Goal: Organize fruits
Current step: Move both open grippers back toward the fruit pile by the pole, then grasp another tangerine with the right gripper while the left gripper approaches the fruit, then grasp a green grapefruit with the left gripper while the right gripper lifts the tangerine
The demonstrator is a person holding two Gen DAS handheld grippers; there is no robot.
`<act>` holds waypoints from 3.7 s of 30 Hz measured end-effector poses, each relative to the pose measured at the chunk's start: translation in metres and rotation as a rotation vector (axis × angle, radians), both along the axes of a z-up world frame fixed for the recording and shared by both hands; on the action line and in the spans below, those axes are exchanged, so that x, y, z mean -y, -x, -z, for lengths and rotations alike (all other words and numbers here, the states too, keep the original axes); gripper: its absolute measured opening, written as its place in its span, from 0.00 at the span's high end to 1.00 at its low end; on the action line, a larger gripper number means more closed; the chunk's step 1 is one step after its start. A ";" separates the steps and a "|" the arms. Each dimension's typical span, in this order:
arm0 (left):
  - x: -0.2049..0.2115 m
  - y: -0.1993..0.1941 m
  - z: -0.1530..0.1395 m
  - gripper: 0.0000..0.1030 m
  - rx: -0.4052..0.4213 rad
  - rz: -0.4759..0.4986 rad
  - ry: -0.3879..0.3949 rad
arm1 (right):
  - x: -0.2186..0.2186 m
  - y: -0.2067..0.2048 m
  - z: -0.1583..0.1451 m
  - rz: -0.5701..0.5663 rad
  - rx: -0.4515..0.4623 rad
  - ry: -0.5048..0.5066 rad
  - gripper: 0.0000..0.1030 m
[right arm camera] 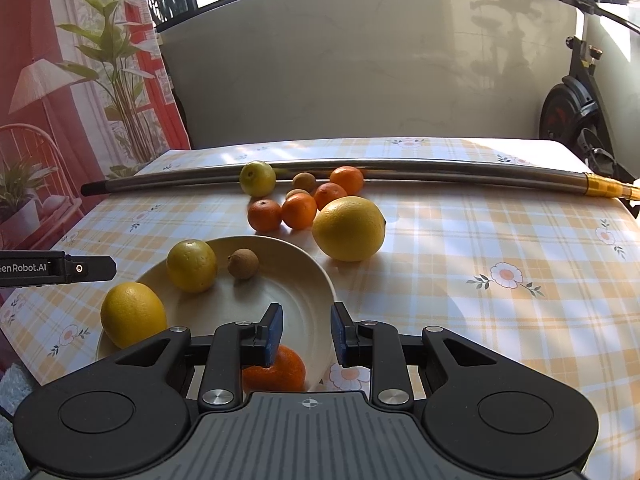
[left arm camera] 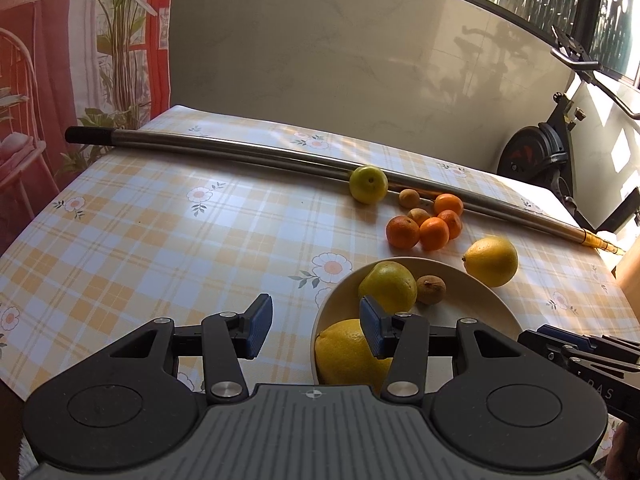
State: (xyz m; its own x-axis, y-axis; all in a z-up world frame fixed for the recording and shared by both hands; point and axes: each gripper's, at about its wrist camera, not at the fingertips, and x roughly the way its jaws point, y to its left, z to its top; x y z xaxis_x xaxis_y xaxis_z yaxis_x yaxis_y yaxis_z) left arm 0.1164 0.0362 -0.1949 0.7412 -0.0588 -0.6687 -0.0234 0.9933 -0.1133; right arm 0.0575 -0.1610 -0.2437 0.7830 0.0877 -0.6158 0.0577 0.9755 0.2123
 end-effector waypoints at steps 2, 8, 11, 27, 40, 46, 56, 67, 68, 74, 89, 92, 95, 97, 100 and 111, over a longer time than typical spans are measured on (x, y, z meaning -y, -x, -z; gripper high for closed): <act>0.000 0.000 0.000 0.51 -0.001 -0.002 0.000 | 0.001 0.000 0.000 0.002 0.001 -0.002 0.76; -0.012 -0.011 -0.012 0.51 0.011 -0.016 0.034 | 0.008 -0.001 0.000 0.012 0.005 -0.012 0.76; -0.024 -0.021 -0.028 0.51 0.038 -0.040 0.050 | 0.012 -0.003 -0.001 0.019 0.002 -0.015 0.76; -0.056 -0.061 -0.060 0.49 0.127 -0.086 0.072 | 0.018 -0.083 -0.036 -0.059 0.026 -0.001 0.76; -0.073 -0.065 -0.012 0.49 0.030 -0.085 0.159 | -0.006 -0.166 -0.014 -0.123 -0.105 0.077 0.76; -0.073 -0.064 -0.005 0.49 0.027 -0.081 0.141 | -0.008 -0.178 -0.003 -0.084 -0.134 0.044 0.76; -0.069 -0.066 -0.003 0.49 0.017 -0.076 0.147 | -0.012 -0.191 0.006 -0.064 -0.155 0.061 0.69; -0.061 -0.062 -0.003 0.45 0.008 -0.046 0.141 | -0.017 -0.195 0.004 -0.090 -0.165 0.106 0.70; -0.061 -0.061 -0.003 0.45 0.008 -0.046 0.143 | -0.017 -0.194 0.004 -0.093 -0.172 0.105 0.70; -0.061 -0.064 -0.002 0.45 0.002 -0.045 0.151 | -0.010 -0.187 0.004 -0.108 -0.184 0.070 0.69; -0.061 -0.061 -0.001 0.45 -0.014 -0.051 0.174 | -0.004 -0.199 0.007 -0.056 -0.198 -0.007 0.68; -0.061 -0.057 -0.005 0.45 -0.008 -0.055 0.170 | -0.005 -0.195 0.006 -0.047 -0.189 -0.002 0.70; -0.060 -0.052 -0.009 0.45 -0.003 -0.059 0.163 | -0.006 -0.184 0.002 -0.044 -0.158 -0.004 0.71; -0.057 -0.049 -0.013 0.45 0.000 -0.058 0.160 | -0.005 -0.172 -0.003 -0.042 -0.127 -0.020 0.71; -0.051 -0.044 -0.018 0.45 0.003 -0.052 0.154 | -0.001 -0.154 -0.015 -0.048 -0.082 -0.038 0.70; -0.031 -0.030 -0.030 0.45 0.008 -0.006 0.142 | 0.016 -0.075 -0.035 -0.074 0.004 -0.062 0.70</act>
State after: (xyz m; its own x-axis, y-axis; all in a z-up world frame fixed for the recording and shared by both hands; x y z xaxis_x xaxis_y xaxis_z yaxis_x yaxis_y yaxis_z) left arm 0.1465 0.0672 -0.1645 0.7469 -0.1482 -0.6482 -0.0278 0.9670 -0.2531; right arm 0.1325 -0.1774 -0.2086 0.7752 0.1831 -0.6046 -0.0148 0.9621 0.2724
